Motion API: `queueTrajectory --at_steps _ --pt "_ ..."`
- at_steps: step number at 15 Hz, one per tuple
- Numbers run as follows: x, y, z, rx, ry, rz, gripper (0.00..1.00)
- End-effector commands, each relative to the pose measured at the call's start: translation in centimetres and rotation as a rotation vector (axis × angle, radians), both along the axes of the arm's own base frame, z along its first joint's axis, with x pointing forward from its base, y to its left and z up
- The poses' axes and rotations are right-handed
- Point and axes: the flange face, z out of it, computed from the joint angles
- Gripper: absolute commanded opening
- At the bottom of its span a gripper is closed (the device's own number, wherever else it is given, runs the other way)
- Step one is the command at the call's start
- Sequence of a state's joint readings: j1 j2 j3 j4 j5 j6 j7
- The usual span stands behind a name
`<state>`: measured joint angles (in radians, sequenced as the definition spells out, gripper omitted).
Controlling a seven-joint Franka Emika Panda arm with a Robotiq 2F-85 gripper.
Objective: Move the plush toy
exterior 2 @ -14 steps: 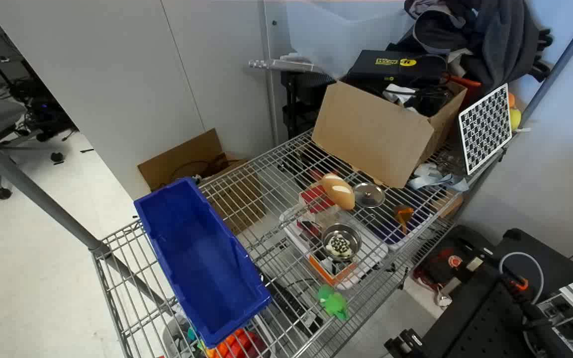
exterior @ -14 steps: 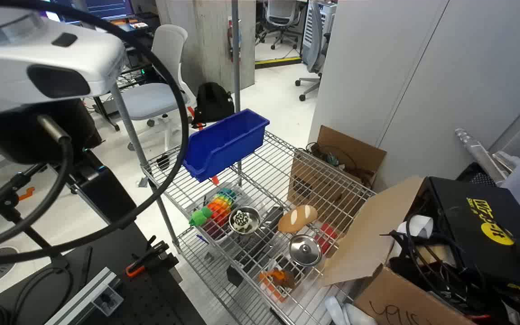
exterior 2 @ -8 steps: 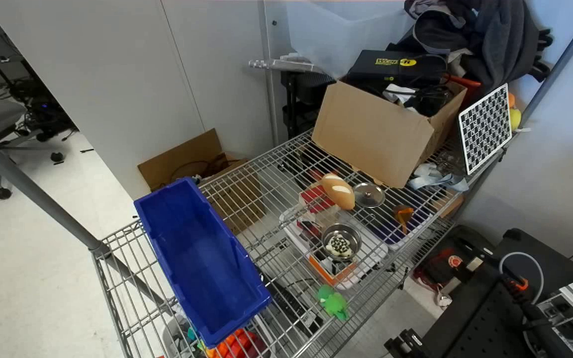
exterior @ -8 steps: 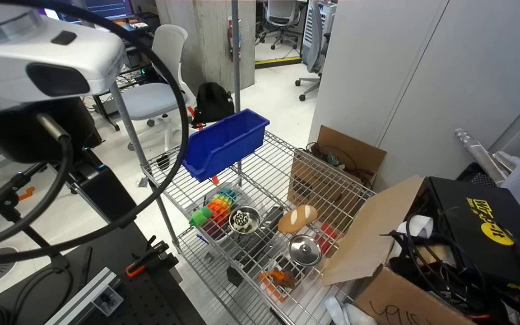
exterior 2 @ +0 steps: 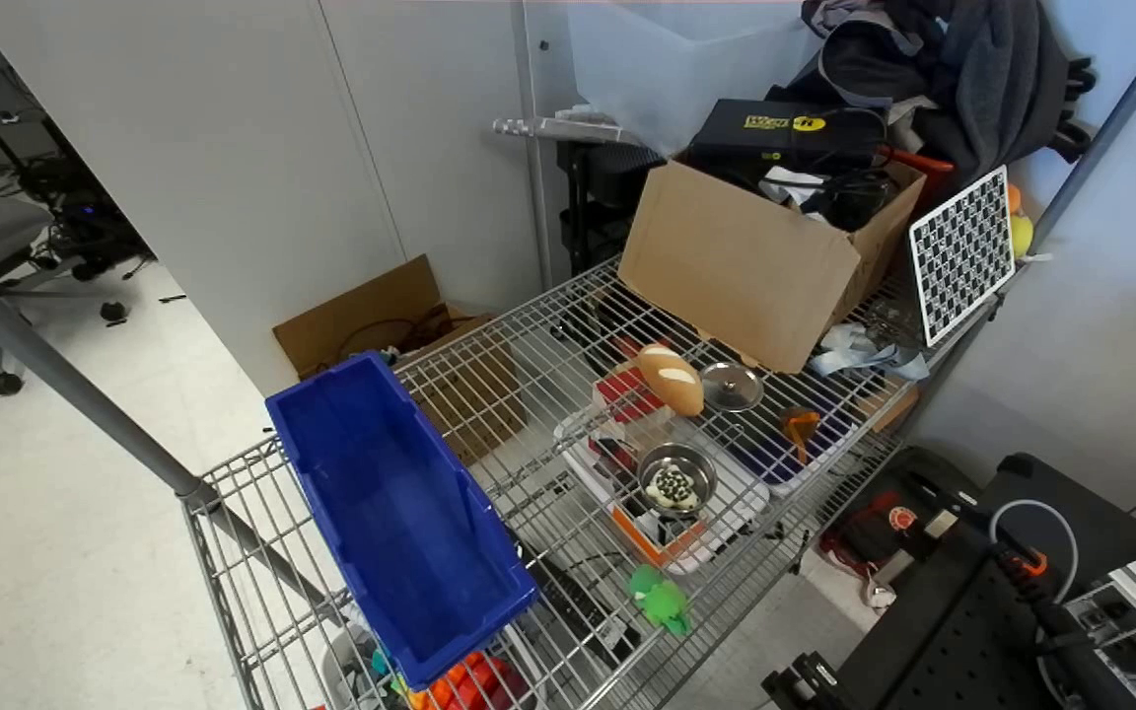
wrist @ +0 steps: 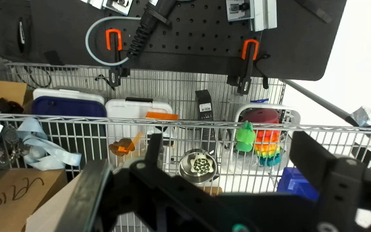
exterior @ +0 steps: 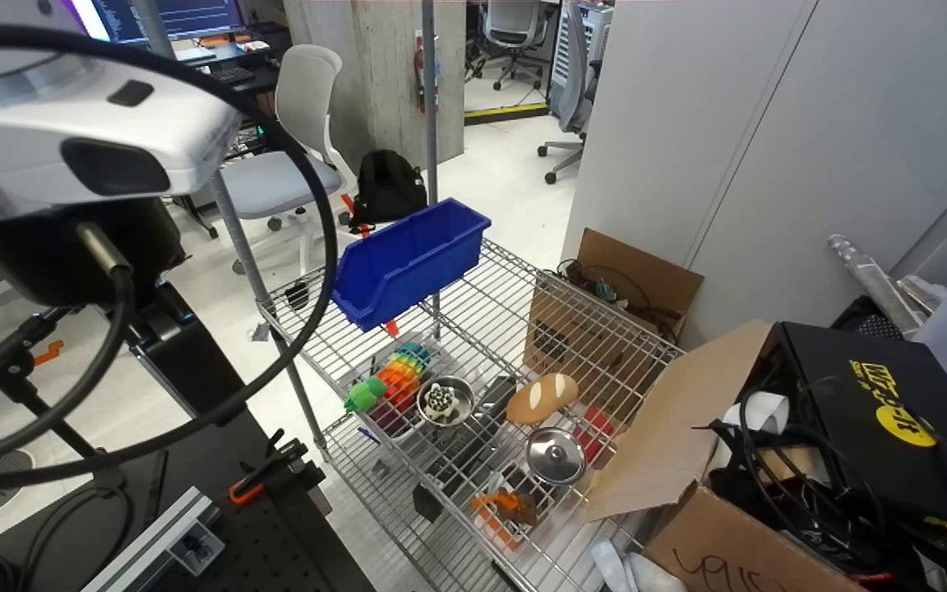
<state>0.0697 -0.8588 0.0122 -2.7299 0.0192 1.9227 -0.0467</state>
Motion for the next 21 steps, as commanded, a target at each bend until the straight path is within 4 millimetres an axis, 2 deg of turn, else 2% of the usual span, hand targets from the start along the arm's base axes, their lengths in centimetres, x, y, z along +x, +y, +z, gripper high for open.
queueTrajectory --at_steps 1,5,13,17,21 --pt "3.0 -0.4 -2.1 -0.011 0.040 -0.134 1.00" --pt "7.3 -2.3 -6.6 -0.013 0.037 -0.305 1.00" --pt "16.8 -9.0 -17.1 -0.032 0.020 -0.610 1.00" --pt "21.2 -12.0 -23.2 -0.030 0.031 -0.758 1.00" --pt "24.2 -14.9 -29.6 -0.099 0.049 -0.847 1.00"
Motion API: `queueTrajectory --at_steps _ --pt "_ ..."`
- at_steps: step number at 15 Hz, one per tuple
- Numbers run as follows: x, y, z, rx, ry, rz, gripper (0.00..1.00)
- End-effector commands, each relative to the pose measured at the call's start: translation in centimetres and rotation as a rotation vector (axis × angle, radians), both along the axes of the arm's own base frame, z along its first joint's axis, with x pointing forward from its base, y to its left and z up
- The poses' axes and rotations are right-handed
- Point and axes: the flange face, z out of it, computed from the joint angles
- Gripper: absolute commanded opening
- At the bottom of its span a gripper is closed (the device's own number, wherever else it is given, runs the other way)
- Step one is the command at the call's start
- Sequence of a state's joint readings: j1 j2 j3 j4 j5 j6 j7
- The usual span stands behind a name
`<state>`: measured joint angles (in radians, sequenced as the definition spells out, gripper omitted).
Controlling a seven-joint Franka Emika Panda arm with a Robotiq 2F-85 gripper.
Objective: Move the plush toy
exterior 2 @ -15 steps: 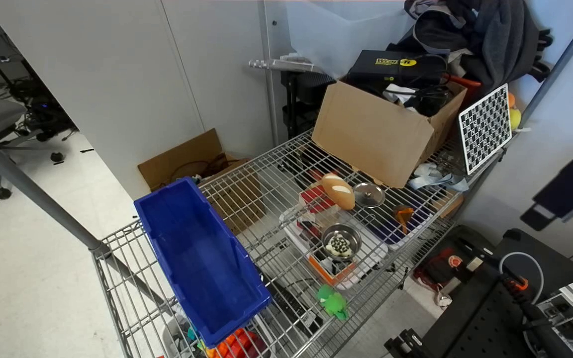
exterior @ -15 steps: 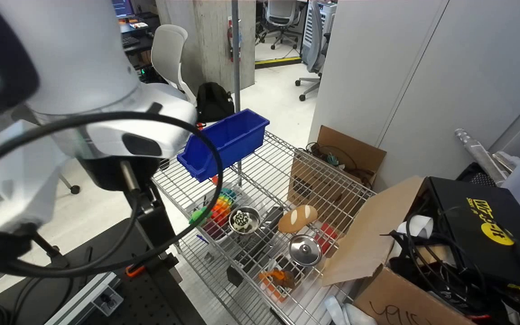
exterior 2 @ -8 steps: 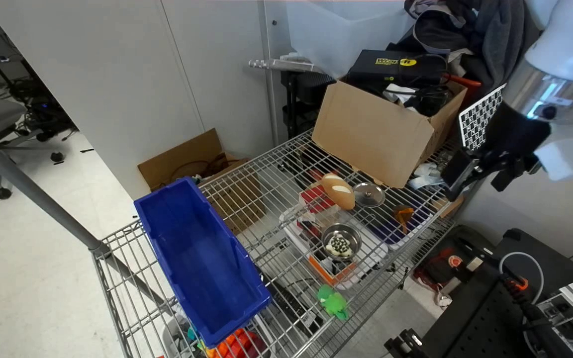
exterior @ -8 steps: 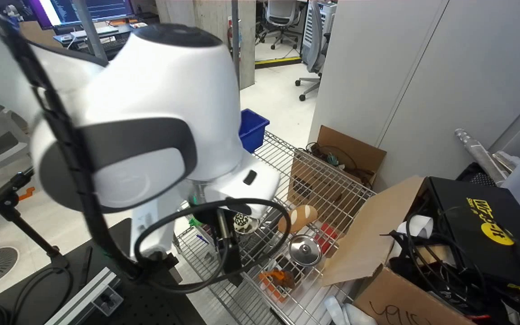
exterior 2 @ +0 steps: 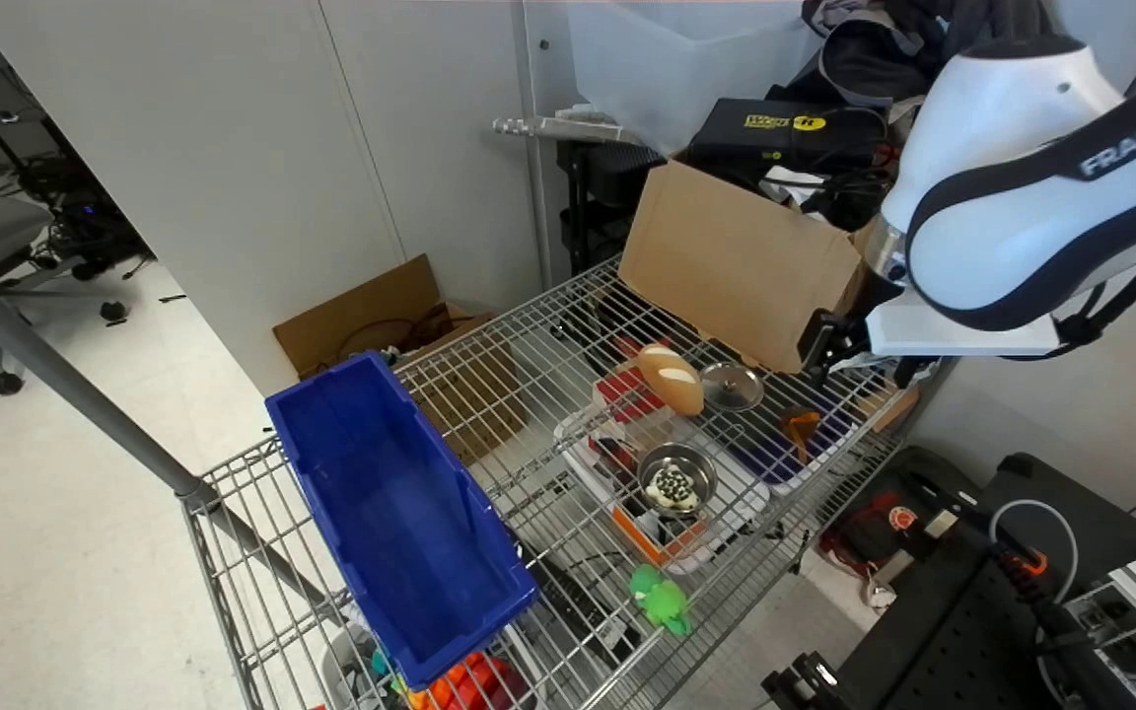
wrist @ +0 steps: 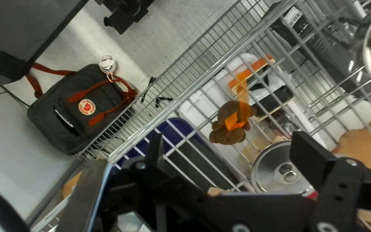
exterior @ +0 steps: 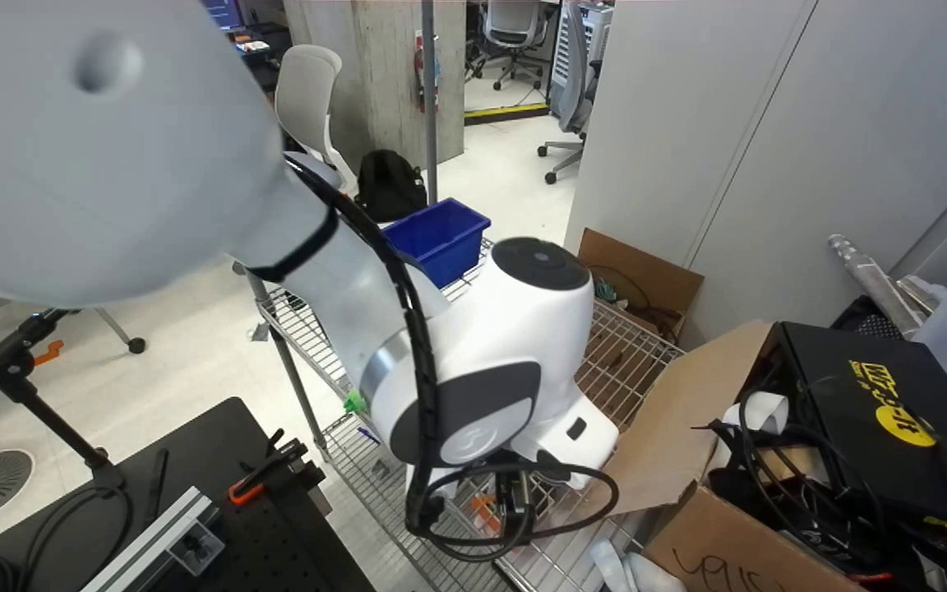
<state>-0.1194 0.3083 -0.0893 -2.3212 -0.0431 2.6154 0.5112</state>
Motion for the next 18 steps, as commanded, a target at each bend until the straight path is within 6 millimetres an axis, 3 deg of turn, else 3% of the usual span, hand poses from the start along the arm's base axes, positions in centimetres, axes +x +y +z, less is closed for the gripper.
queueTrajectory --at_steps 1,4,8,9,10,12,18 --pt "3.8 -1.9 -5.2 -0.060 0.025 -0.063 1.00" --pt "5.7 -2.0 -8.5 -0.078 0.060 -0.079 1.00" --pt "7.7 -0.2 -11.7 -0.086 0.098 -0.065 1.00" --pt "8.0 0.3 -12.4 -0.090 0.108 -0.060 0.95" --pt "8.2 0.6 -12.9 -0.092 0.119 -0.058 0.74" --pt "8.6 1.0 -13.4 -0.081 0.140 -0.069 0.68" --pt "10.0 0.9 -11.4 -0.049 0.138 -0.107 0.23"
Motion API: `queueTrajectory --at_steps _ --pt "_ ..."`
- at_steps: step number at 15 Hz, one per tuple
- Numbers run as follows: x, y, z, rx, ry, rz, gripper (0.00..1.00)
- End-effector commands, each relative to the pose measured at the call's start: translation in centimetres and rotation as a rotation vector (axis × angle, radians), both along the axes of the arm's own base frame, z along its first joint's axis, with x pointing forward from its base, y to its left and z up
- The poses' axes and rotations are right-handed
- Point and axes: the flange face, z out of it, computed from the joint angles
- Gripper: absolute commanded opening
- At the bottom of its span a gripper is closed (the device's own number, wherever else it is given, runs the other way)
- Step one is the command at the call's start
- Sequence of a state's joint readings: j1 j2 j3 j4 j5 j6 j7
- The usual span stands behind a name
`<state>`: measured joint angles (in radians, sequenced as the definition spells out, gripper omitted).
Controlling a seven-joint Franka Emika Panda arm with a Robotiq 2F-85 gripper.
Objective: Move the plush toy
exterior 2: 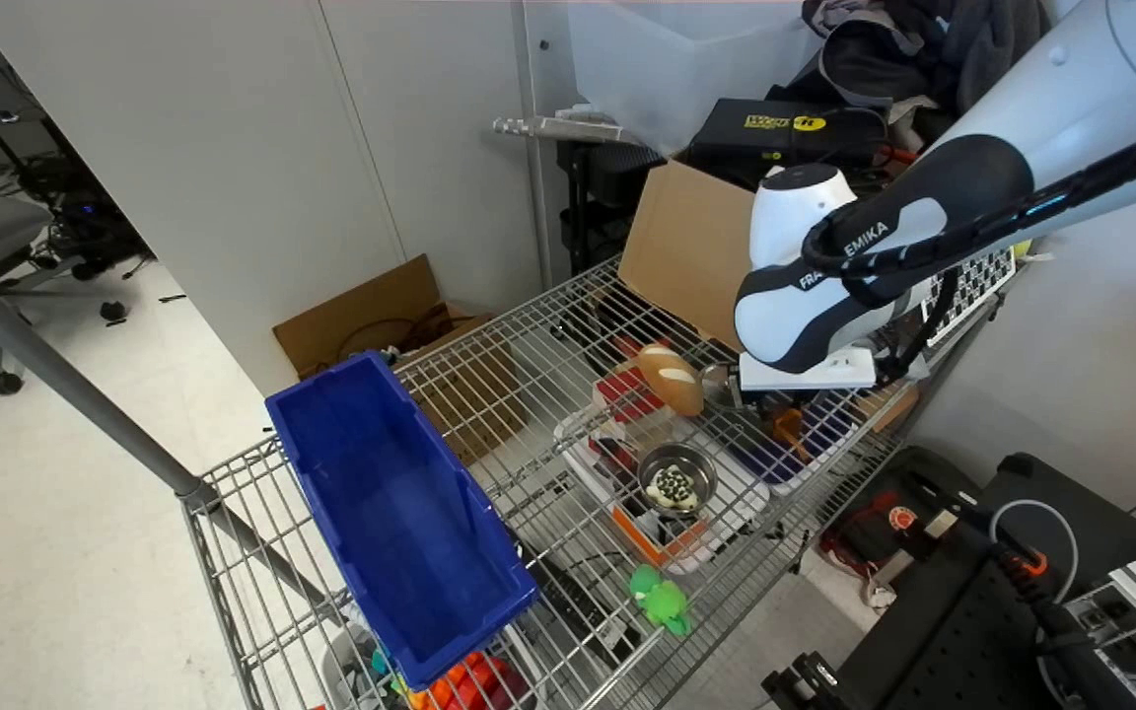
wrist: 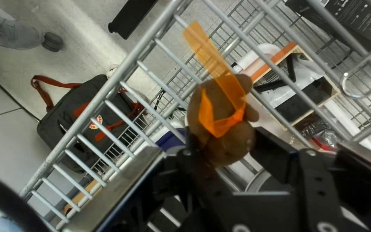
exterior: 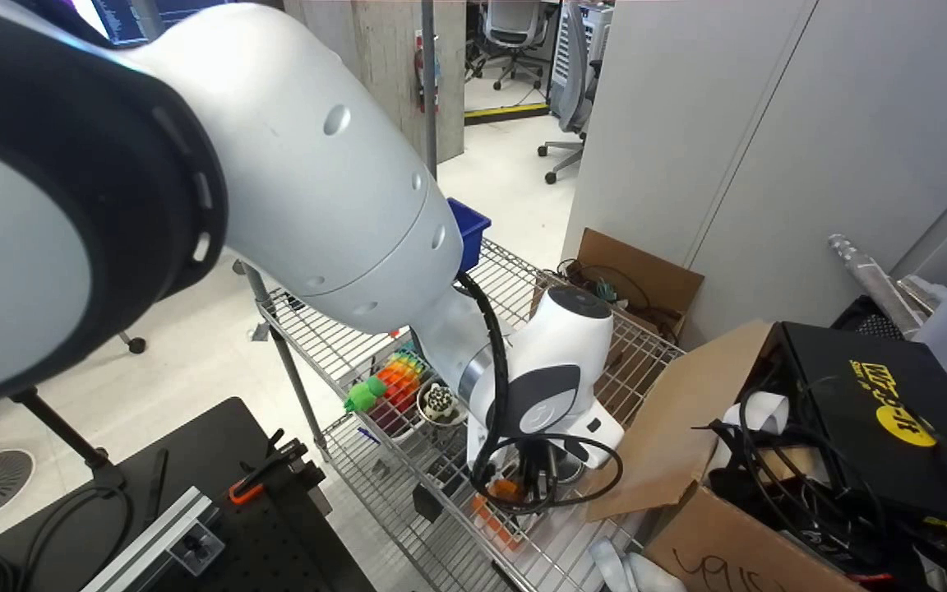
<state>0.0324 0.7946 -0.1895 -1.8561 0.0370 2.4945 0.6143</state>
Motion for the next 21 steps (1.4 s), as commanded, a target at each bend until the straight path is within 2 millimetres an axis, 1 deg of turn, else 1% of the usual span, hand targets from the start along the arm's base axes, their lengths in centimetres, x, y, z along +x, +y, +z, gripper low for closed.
queueTrajectory --at_steps 1,2,3,5,6,8,9,10,11,12,14,15,16,17,18,20,21 --pt "0.6 -0.2 1.6 0.017 0.003 -0.025 0.14" --pt "0.5 0.1 2.4 0.031 0.003 -0.019 0.08" --pt "0.2 0.6 3.7 0.052 0.006 -0.006 0.02" --pt "0.5 1.9 6.6 0.085 -0.012 0.023 0.05" --pt "1.1 2.8 8.2 0.103 -0.034 0.036 0.02" --pt "2.7 4.9 11.5 0.140 -0.088 0.056 0.05" --pt "4.2 6.7 13.2 0.166 -0.121 0.066 0.05" --pt "5.0 7.9 14.4 0.187 -0.142 0.072 0.05" --pt "6.3 9.8 15.4 0.215 -0.177 0.065 0.05" --pt "7.2 11.1 15.8 0.228 -0.192 0.075 0.05" --pt "8.9 14.4 15.6 0.269 -0.196 0.097 0.05" --pt "10.0 16.5 15.3 0.290 -0.240 0.134 0.05" --pt "10.5 18.1 14.6 0.286 -0.224 0.152 0.05" --pt "11.1 19.9 13.6 0.282 -0.210 0.176 0.05" --pt "11.6 21.3 12.4 0.283 -0.203 0.198 0.05" --pt "12.4 23.6 9.7 0.268 -0.177 0.235 0.05" --pt "12.7 24.3 8.4 0.258 -0.168 0.254 0.05"
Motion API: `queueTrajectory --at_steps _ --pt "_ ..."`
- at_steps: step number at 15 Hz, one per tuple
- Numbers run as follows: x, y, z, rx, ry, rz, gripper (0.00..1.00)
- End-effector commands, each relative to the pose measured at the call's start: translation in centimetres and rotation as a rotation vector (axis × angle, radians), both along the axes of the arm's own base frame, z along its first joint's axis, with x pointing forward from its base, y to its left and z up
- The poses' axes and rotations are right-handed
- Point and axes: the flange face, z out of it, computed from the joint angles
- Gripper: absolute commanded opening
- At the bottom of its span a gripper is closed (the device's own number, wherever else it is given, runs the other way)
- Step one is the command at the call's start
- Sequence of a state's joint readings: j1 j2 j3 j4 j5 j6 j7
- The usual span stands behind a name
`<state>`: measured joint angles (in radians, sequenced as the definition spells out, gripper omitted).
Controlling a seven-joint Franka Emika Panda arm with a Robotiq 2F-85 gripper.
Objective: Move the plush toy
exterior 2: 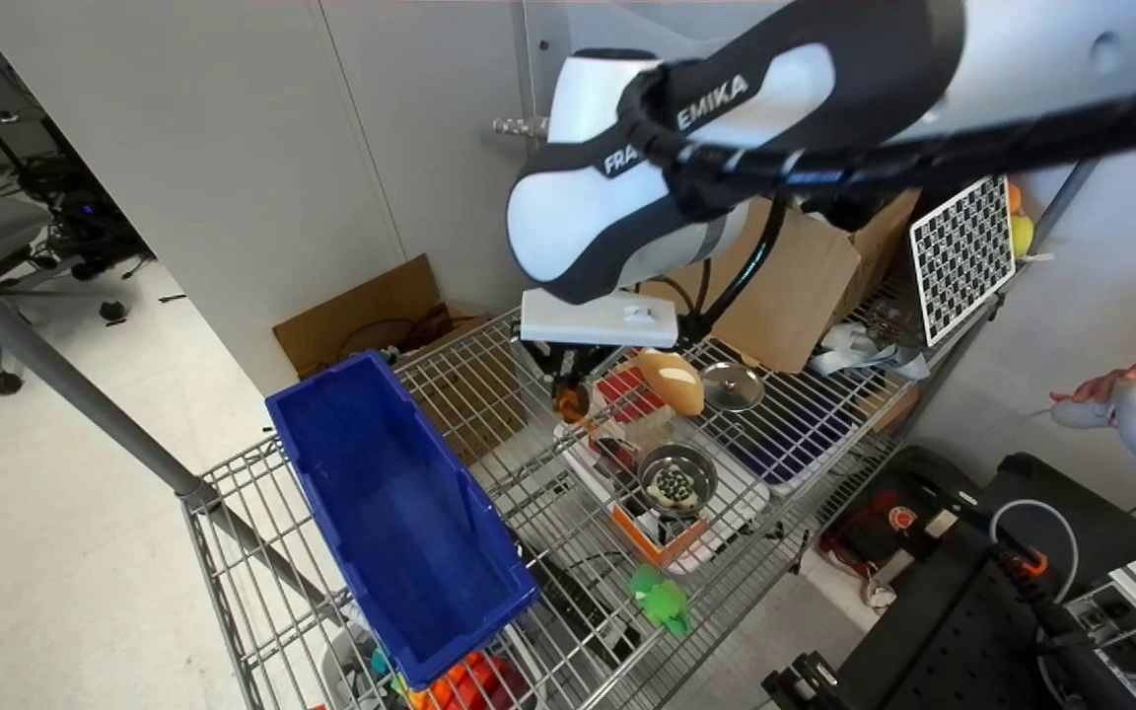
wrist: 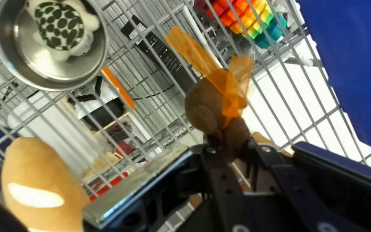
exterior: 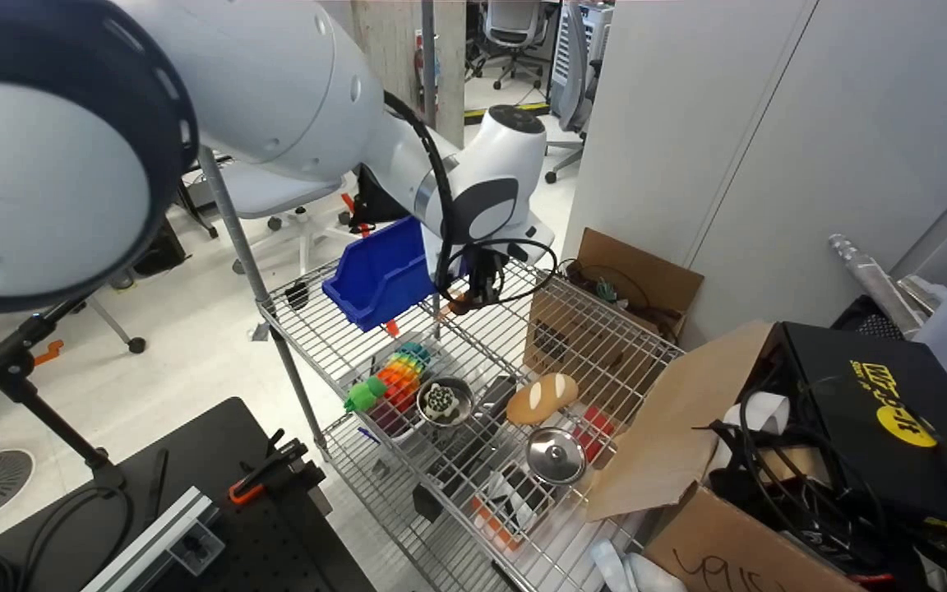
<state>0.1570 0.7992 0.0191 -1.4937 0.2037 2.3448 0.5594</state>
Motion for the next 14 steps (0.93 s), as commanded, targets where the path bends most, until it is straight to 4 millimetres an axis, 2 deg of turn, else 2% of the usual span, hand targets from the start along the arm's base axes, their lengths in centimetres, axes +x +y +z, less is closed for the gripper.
queueTrajectory --at_steps 1,5,6,8,9,11,14 --pt "2.4 2.8 -4.7 -0.039 0.033 0.051 0.05" --pt "3.4 3.7 -9.4 -0.092 0.069 0.080 0.05" --pt "3.6 3.7 -10.2 -0.106 0.080 0.086 0.38" --pt "3.9 3.7 -10.8 -0.111 0.092 0.097 0.50" --pt "4.1 3.6 -10.7 -0.105 0.092 0.103 0.58" --pt "4.4 3.6 -9.4 -0.077 0.097 0.121 0.70" --pt "4.6 2.6 -5.4 -0.058 0.091 0.176 0.93"
